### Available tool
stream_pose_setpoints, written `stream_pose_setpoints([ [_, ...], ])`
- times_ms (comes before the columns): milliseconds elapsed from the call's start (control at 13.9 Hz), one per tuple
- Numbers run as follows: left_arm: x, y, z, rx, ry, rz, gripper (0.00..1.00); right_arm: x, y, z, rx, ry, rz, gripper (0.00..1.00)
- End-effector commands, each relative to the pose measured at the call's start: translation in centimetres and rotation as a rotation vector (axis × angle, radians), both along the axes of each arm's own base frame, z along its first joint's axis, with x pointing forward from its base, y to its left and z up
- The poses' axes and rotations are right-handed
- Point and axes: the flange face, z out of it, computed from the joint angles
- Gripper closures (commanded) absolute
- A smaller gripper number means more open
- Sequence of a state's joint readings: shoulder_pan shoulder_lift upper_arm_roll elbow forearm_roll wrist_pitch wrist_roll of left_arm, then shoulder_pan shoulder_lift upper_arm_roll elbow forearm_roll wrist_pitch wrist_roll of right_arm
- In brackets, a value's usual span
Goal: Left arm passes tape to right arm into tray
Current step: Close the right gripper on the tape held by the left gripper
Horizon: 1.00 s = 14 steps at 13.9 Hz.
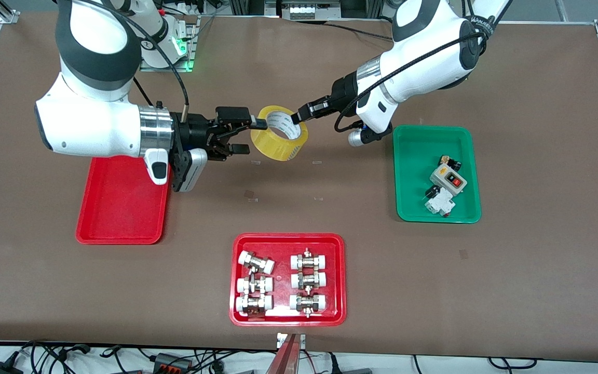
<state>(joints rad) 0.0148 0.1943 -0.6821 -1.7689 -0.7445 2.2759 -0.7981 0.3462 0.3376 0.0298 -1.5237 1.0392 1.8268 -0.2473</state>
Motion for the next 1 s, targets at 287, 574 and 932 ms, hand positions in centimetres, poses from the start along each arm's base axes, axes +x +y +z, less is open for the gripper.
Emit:
stream_pose_setpoints([
  [287,0.00,-0.34,0.82,-0.033,0.008,0.006,0.88,-0.16,1.53,0.25,0.022,-0.020,0.023,0.00],
  [574,0.00,-0.34,0.82,-0.033,0.008,0.006,0.88,-0.18,1.53,0.24,0.022,-0.021,0.025,0.11],
  [932,-0.02,-0.35,0.81,-0.033,0.009,0.005,0.88,-0.26,1.50,0.21,0.020,-0.002,0.024,0.59],
])
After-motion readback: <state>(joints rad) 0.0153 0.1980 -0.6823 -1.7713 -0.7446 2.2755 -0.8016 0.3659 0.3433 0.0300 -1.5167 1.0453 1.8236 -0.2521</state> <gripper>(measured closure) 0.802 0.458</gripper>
